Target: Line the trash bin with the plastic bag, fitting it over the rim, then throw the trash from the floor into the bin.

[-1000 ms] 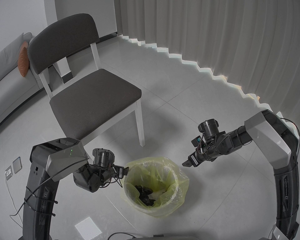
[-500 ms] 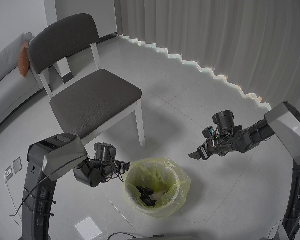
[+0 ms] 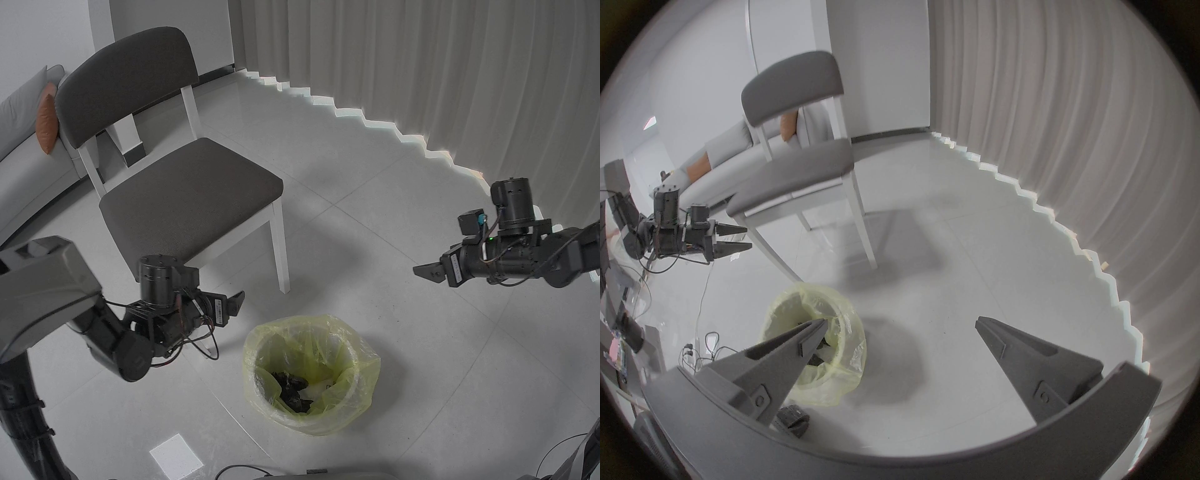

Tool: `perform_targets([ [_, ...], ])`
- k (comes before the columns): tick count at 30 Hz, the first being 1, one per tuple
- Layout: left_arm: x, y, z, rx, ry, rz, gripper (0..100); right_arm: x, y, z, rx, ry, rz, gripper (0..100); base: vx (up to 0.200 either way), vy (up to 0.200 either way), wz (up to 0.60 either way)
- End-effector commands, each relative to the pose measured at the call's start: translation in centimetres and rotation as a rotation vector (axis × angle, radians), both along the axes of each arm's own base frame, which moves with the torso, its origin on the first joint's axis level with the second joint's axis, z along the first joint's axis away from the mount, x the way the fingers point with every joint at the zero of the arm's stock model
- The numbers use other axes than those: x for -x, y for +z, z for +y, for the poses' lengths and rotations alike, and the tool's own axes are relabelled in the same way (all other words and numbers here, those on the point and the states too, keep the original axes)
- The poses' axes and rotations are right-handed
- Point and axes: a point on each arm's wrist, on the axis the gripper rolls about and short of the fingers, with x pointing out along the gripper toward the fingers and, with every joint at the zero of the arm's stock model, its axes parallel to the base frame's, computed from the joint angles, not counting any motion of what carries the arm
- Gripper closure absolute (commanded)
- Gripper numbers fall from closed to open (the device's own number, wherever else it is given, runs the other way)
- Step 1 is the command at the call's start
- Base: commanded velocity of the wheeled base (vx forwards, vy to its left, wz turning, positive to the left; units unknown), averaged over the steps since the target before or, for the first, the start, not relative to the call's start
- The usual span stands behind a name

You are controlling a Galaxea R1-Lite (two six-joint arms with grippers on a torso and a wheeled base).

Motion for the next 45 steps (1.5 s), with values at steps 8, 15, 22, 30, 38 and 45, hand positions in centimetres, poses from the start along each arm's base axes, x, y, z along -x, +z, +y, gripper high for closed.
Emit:
perform_targets([
  [8, 13.9, 12.3, 5.3, 0.138, -0.005, -0.376, 0, 15.0, 6.0, -4.7, -0.181, -0.197, -0.238, 0, 0.0, 0.0, 0.0],
  [15, 21.8, 16.3, 8.0, 0.176, 0.001, -0.497, 0, 24.3, 5.3, -7.9, -0.263, -0.292, -0.413, 0, 0.0, 0.0, 0.0],
  [22, 25.7, 16.3, 9.4, 0.237, 0.016, -0.455, 0, 29.6, 2.4, -8.7, -0.305, -0.306, -0.476, 0, 0.0, 0.0, 0.0],
  [30, 29.4, 15.8, 10.8, 0.27, 0.044, -0.549, 0, 35.1, -0.6, -9.2, -0.359, -0.259, -0.546, 0, 0.0, 0.0, 0.0],
  [38, 31.4, 14.6, 11.4, 0.272, 0.055, -0.578, 0, 37.5, -2.7, -9.2, -0.398, -0.282, -0.588, 0, 0.0, 0.0, 0.0],
  [45, 33.2, 13.6, 11.8, 0.268, 0.087, -0.607, 0, 37.6, -5.0, -8.8, -0.374, -0.237, -0.596, 0, 0.0, 0.0, 0.0],
])
